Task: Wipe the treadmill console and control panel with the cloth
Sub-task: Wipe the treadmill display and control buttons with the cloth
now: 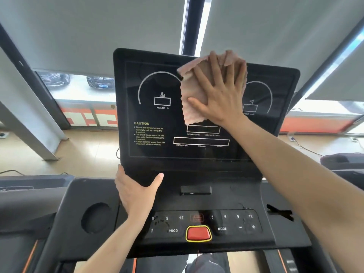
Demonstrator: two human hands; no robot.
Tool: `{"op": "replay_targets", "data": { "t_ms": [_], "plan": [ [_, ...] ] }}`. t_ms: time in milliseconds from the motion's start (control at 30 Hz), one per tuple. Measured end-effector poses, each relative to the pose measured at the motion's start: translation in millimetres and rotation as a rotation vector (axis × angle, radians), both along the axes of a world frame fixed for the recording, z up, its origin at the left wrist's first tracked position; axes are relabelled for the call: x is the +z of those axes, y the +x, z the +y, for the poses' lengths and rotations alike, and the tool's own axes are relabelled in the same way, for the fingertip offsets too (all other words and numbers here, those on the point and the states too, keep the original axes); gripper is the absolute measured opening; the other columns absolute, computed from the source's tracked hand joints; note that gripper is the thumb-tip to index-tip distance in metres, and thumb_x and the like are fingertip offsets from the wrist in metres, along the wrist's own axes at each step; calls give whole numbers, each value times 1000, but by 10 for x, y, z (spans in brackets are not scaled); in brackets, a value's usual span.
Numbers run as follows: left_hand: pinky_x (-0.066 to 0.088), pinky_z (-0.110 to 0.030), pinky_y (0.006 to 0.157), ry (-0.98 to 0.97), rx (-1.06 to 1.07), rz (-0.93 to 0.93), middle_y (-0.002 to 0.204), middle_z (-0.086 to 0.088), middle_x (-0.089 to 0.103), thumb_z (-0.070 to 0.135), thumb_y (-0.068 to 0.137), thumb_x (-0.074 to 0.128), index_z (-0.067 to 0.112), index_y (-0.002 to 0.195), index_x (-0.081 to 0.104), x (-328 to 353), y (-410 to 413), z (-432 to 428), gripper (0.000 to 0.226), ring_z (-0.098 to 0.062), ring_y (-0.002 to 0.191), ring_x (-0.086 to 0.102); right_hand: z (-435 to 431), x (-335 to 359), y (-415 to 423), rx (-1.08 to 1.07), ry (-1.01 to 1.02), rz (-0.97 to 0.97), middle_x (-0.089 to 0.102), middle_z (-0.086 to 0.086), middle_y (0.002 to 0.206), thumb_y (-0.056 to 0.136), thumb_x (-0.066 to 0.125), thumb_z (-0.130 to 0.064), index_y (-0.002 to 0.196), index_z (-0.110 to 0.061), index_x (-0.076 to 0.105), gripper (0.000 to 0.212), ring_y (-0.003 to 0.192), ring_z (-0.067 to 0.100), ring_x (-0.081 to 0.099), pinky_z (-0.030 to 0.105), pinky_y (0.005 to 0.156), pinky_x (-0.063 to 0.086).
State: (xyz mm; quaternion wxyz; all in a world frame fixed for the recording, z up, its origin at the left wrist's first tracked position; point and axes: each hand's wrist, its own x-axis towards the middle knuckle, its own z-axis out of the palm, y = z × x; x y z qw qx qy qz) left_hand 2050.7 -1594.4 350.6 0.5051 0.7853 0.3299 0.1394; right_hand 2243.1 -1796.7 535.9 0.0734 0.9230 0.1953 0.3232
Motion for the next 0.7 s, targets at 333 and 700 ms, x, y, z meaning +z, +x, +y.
{"op": "replay_targets", "data": {
  "t_ms": [333, 700],
  "plan": [
    [32, -60, 122, 63, 68, -21, 155, -15, 42, 53, 59, 96, 14, 154, 28, -68, 108, -112, 123, -36, 147, 37, -10, -634, -286, -72, 78, 33, 17, 16, 169, 96, 27, -77, 162, -31, 17, 81, 151, 51, 19, 75, 118, 6],
    [28, -57, 124, 317, -134, -91, 166, -16, 22, 36, 75, 89, 11, 161, 18, -45, -135, -129, 114, -35, 153, 21, -244, -1566, -803, -9, 56, 69, 14, 7, 167, 98, 29, -72, 159, -33, 26, 72, 139, 45, 30, 68, 120, -4]
  ]
}}
